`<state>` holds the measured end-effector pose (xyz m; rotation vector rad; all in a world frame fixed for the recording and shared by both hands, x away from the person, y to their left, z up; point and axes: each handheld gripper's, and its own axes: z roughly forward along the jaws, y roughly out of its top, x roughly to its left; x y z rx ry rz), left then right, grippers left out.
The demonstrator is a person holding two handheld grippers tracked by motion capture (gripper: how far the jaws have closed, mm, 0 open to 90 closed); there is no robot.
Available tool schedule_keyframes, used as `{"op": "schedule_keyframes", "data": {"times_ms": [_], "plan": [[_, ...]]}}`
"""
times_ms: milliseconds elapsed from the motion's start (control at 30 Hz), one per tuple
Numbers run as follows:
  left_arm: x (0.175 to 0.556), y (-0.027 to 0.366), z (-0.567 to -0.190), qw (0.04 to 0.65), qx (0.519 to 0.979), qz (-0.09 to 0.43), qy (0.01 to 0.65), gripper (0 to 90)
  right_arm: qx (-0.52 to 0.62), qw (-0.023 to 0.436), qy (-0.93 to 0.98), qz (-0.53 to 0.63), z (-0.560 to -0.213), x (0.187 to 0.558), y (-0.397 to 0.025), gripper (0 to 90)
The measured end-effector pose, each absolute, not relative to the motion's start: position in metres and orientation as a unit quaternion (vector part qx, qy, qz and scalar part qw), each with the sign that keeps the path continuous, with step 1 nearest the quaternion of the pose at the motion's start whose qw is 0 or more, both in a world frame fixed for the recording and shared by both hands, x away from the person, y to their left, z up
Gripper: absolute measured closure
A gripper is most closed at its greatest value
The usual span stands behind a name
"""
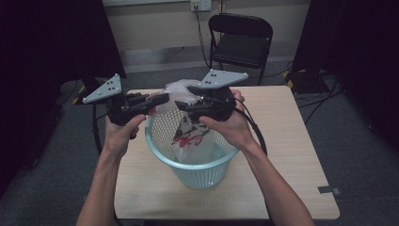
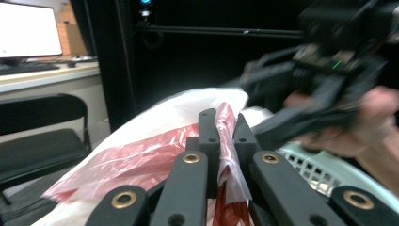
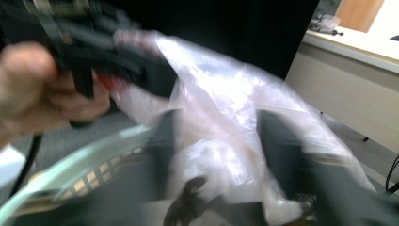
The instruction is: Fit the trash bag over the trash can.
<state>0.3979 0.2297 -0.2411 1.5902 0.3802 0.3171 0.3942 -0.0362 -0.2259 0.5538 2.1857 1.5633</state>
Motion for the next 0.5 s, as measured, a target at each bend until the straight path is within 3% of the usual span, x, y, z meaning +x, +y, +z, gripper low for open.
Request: {"op": "schedule_keyframes", "data": {"times_ms": [67,133,233,500], "plan": [[0.396,0.231,-0.238,0.674,0.705,0.142,0.168,81.3,0.191,0.201,0.784,0.554,-0.229,0.396,-0.035,76.6],[0.394,0.236,-0.239,0.684,0.695,0.139,0.172,65.9,0.198,0.196,0.777,0.565,-0.229,0.397,-0.039,85.4],[0.392,0.247,-0.244,0.691,0.687,0.138,0.176,58.3,0.213,0.207,0.765,0.571,-0.227,0.4,-0.05,87.6],[0.393,0.254,-0.254,0.704,0.678,0.123,0.172,64.2,0.236,0.215,0.749,0.581,-0.228,0.406,-0.07,87.3]]}}
